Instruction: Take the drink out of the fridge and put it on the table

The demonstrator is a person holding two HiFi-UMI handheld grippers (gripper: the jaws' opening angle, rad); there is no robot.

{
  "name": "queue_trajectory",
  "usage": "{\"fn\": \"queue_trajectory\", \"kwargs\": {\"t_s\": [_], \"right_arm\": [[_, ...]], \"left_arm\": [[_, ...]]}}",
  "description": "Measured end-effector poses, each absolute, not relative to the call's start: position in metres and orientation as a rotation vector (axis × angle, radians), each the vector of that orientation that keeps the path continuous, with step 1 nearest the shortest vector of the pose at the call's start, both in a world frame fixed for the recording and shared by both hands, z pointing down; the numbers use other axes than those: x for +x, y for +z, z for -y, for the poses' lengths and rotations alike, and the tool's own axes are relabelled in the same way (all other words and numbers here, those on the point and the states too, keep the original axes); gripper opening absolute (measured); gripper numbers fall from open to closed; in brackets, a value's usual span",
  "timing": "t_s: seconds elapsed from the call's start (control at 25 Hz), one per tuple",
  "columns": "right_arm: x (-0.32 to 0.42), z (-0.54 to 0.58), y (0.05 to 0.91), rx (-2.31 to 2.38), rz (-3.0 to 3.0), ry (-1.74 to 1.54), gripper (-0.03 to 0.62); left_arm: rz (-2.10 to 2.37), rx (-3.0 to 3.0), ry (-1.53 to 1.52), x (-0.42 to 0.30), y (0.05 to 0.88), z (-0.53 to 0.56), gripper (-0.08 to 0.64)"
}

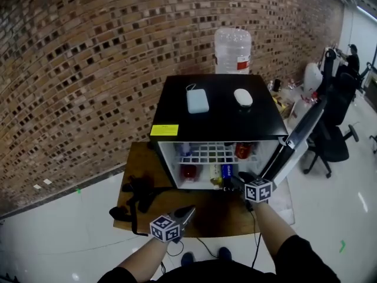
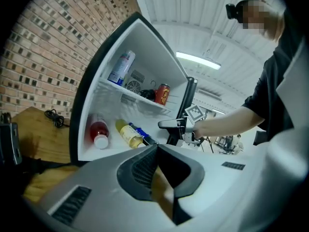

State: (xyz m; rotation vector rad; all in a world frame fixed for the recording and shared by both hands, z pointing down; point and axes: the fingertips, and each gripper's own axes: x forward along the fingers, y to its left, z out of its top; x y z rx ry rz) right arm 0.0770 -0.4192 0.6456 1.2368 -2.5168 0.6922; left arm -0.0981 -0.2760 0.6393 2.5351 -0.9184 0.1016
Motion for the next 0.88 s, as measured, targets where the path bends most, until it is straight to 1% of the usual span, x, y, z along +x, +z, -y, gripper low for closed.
{"fn": "queue_trajectory", "kwargs": {"t_s": [0.08, 0.24, 0.44, 0.56, 0.72, 0.88], "right_arm": [[0.07, 0.445, 0.661, 1.211, 2.485, 0.724, 0.23], [0.06, 0.483, 0.692, 1.236, 2.368, 0.778, 0.294], [0.06, 0.505, 0.724, 1.261, 2.272, 0.927, 0.305], [0.053, 0.508, 0.729, 1.235, 2.276, 0.983, 0.334], [0.047, 0.512, 0.732, 1.233, 2.291, 1.015, 0.345], [0.041, 0.512, 0.735, 1.223, 2.316, 1.142, 0.347]], "left_arm": [[0.946, 2.51, 0.091, -0.089, 0.645, 0.285, 0.012], [0.943, 2.494, 0.103, -0.079, 0.651, 0.285, 0.012], [0.943, 2.481, 0.102, -0.095, 0.657, 0.285, 0.012], [0.93, 2.469, 0.087, -0.099, 0.663, 0.292, 0.012], [0.89, 2.472, 0.078, -0.095, 0.67, 0.3, 0.012], [0.88, 2.463, 0.047, -0.094, 0.675, 0.31, 0.012]]}}
